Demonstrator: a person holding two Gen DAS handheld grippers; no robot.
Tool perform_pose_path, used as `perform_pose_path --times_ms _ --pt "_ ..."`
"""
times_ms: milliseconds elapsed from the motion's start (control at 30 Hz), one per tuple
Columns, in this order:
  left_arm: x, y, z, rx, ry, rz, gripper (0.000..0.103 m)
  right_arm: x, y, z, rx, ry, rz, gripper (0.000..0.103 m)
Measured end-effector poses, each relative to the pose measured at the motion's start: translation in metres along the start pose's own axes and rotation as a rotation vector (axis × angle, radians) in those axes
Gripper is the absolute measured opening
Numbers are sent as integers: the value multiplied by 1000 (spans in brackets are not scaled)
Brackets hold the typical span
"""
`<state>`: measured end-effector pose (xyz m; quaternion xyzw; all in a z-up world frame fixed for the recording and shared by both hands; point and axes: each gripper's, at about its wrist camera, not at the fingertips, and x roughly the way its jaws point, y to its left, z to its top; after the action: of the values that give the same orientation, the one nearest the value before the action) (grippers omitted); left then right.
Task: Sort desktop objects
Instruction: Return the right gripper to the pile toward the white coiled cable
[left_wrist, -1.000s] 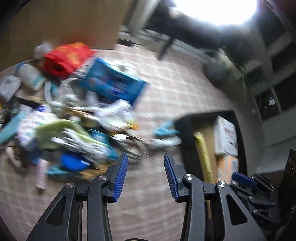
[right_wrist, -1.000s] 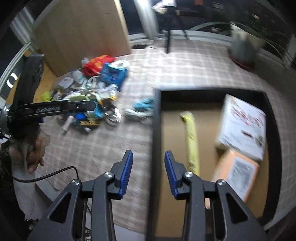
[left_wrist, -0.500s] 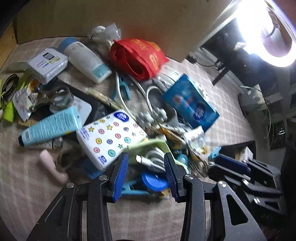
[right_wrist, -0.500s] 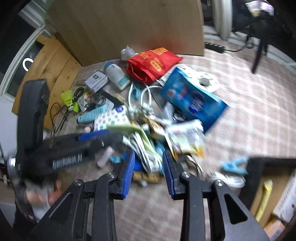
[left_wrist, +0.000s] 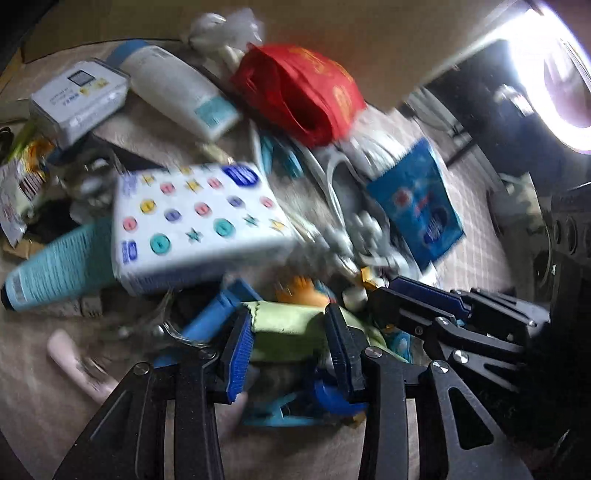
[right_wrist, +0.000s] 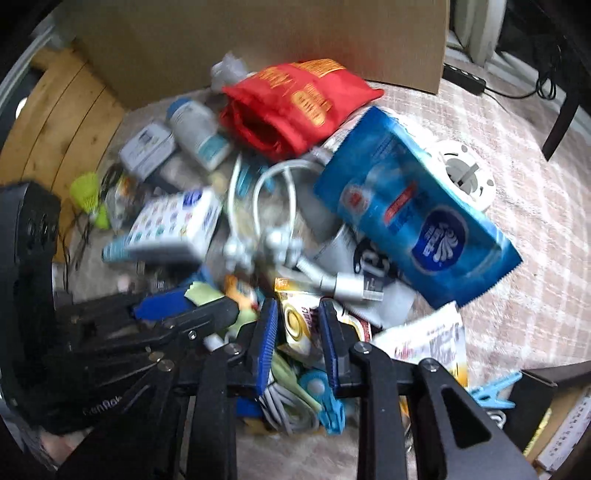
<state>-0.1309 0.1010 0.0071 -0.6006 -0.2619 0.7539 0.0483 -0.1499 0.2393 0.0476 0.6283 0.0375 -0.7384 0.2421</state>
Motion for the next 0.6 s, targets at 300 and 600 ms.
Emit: perform_pose_path --times_ms 300,600 --pt "-15 -19 -61 93 15 8 35 -33 9 -100 -171 42 -68 25" --pt "-48 10 -87 22 -55 -17 35 -64 9 -135 -132 -11 48 25"
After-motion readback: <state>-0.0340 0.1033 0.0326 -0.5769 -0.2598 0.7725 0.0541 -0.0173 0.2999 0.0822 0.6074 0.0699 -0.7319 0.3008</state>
